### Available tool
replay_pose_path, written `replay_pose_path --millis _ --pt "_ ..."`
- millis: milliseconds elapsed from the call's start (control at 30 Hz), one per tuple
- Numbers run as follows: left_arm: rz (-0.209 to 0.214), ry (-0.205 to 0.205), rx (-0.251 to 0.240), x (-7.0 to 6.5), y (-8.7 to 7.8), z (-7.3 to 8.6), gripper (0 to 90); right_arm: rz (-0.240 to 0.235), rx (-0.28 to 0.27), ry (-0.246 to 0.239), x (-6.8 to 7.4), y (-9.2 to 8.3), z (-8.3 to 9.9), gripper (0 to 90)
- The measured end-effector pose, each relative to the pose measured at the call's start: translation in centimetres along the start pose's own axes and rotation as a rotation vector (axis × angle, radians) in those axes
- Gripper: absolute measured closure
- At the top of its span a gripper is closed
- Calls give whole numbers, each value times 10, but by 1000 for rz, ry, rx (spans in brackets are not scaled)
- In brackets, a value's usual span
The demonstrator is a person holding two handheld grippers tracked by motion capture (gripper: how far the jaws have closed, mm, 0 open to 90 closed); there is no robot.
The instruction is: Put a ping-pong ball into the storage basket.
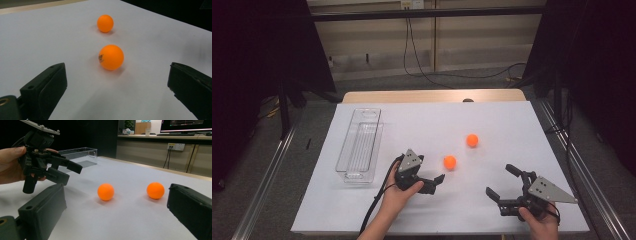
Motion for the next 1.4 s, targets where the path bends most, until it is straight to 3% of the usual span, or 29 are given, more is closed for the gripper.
replay_pose_path --millis 733,1000,1400 --pt "12 16 47 -6 10 -1 24 2 -5 -2 0 0 -1 13" --pt "-2 8 55 -5 13 -1 21 0 -5 -2 0 0 -1 13" --pt "-11 29 79 -7 21 0 23 -1 -5 -1 0 0 -1 13"
Point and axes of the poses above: each handheld gripper's, and its own axes: y roughly forward along the jaws, z roughly out of its underside, x roughly to its left, the point moved 5 cm from there along y, roughly forward along the jaws, and after that the axes turned 12 degrees about -z, right-handed, at the moved point
